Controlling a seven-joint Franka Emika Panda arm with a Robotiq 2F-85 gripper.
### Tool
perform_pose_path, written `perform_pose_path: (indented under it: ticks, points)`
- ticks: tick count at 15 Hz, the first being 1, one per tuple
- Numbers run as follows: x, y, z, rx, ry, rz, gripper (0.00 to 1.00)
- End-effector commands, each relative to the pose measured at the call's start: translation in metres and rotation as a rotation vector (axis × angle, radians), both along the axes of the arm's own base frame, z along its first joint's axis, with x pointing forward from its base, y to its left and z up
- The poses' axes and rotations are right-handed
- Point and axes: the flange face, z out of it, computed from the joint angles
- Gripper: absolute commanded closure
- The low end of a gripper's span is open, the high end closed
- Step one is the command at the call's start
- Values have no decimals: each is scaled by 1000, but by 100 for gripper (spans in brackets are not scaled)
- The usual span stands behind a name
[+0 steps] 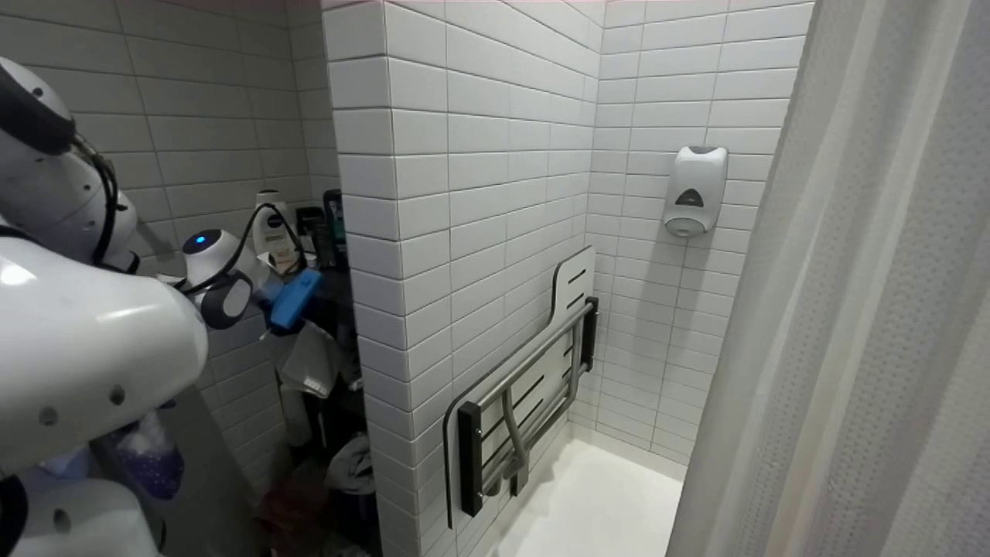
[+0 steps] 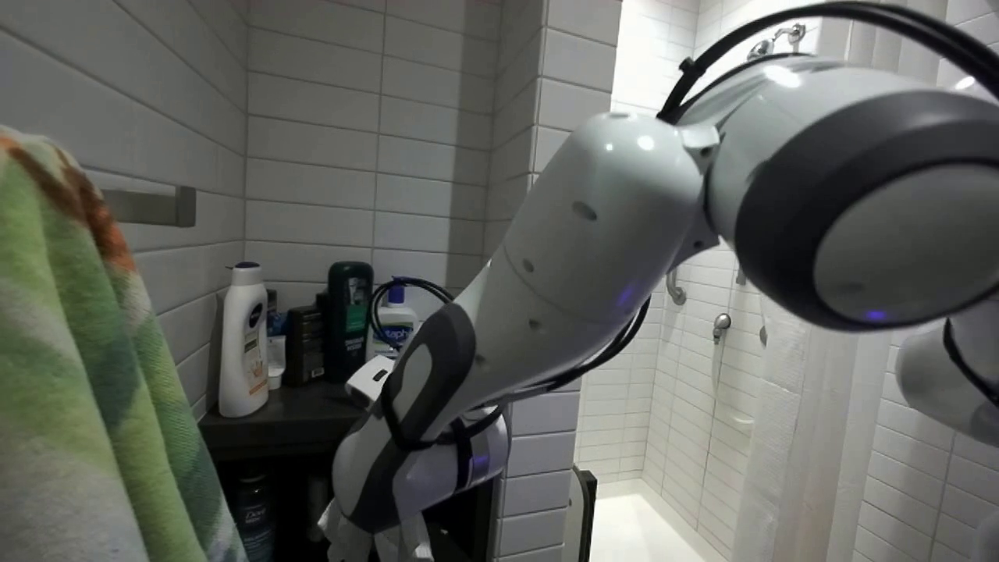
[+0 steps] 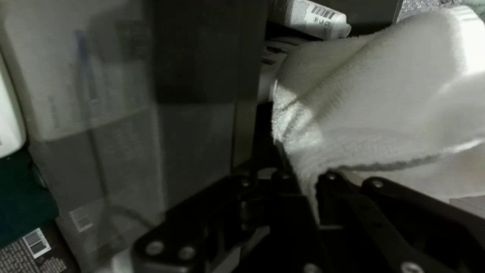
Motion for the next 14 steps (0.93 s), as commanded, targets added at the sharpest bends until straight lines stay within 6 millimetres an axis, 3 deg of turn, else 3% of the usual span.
perform_pose_path:
  ticks: [1,3,8,14]
  points:
    - [-1,-17,47,70,18,129,98]
    - [-5,-19,85,92,72,175,98]
    - [-19,-59,141,177,139,322,98]
    - [-44,-115,161,278,222,462,98]
